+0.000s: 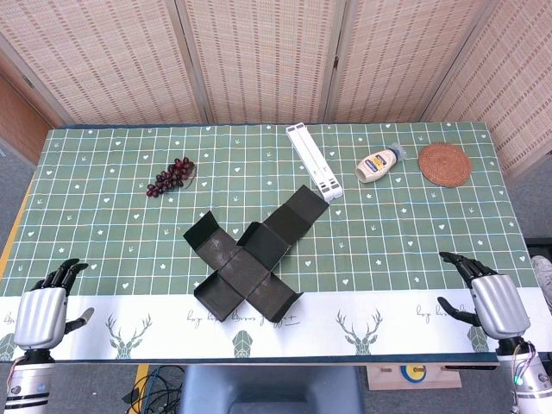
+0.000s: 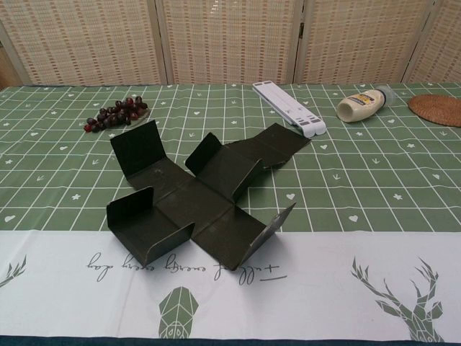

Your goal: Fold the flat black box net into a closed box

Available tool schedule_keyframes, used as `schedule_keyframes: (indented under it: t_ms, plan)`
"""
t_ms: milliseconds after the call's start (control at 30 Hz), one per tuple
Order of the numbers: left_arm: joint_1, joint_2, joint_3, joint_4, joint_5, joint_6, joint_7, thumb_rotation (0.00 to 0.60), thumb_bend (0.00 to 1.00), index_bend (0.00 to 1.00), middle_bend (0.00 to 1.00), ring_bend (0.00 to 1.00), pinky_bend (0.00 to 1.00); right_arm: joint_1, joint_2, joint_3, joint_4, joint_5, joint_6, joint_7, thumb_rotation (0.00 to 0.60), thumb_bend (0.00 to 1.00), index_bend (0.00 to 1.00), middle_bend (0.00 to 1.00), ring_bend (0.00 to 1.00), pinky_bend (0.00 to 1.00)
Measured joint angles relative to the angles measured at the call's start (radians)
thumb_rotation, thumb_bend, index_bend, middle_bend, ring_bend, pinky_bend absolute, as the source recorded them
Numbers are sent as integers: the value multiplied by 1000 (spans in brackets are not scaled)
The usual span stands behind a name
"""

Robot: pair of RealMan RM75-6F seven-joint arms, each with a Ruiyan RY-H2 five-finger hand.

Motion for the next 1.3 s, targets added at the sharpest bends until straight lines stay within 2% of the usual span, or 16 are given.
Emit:
schedule_keyframes:
  t_ms: [267, 333, 433, 467, 567, 667, 767, 933, 1100, 1300]
  plan:
    - [14, 7, -13, -6, 6, -12, -11, 600, 76, 233, 206, 294, 425, 15, 2, 4, -12, -17, -33, -17, 600, 244, 188, 263, 362, 512]
    - [18, 9, -17, -7, 4, -16, -14, 600, 76, 233, 206, 294, 425, 27, 6, 8, -20, -20, -51, -25, 600, 237, 156, 246, 368, 513]
    - [22, 18, -22, -10, 5, -20, -21, 600, 76, 233, 206, 294, 425, 56, 17, 13, -39, -23, -100, -48, 600, 222, 40, 190, 449, 598]
    - [24, 20, -25, -11, 6, -20, -23, 600, 76, 233, 206, 294, 425, 68, 20, 16, -47, -24, -121, -59, 600, 218, 15, 168, 492, 659]
    - [28, 26, -29, -15, 6, -22, -28, 600, 76, 233, 206, 294, 424, 120, 28, 30, -71, -21, -203, -102, 600, 209, 0, 128, 583, 770]
    - [34, 29, -31, -18, 3, -27, -28, 600, 76, 233, 206, 294, 420, 185, 31, 52, -92, -5, -301, -149, 600, 204, 0, 95, 619, 790]
    - [40, 26, -33, -17, 0, -29, -29, 600, 76, 232, 206, 294, 418, 265, 21, 85, -103, 29, -408, -198, 600, 203, 0, 111, 637, 791]
    - [47, 22, -36, -16, -6, -38, -27, 600, 76, 232, 206, 294, 418, 409, -53, 143, -79, 106, -574, -254, 600, 203, 0, 139, 658, 809]
    - [49, 24, -45, -13, -15, -48, -25, 600, 76, 232, 206, 294, 418, 532, -158, 187, 18, 204, -707, -310, 600, 203, 0, 155, 664, 816]
    - [51, 24, -50, -7, -23, -63, -31, 600, 76, 232, 206, 294, 418, 640, -276, 211, 144, 264, -793, -344, 600, 203, 32, 195, 681, 819]
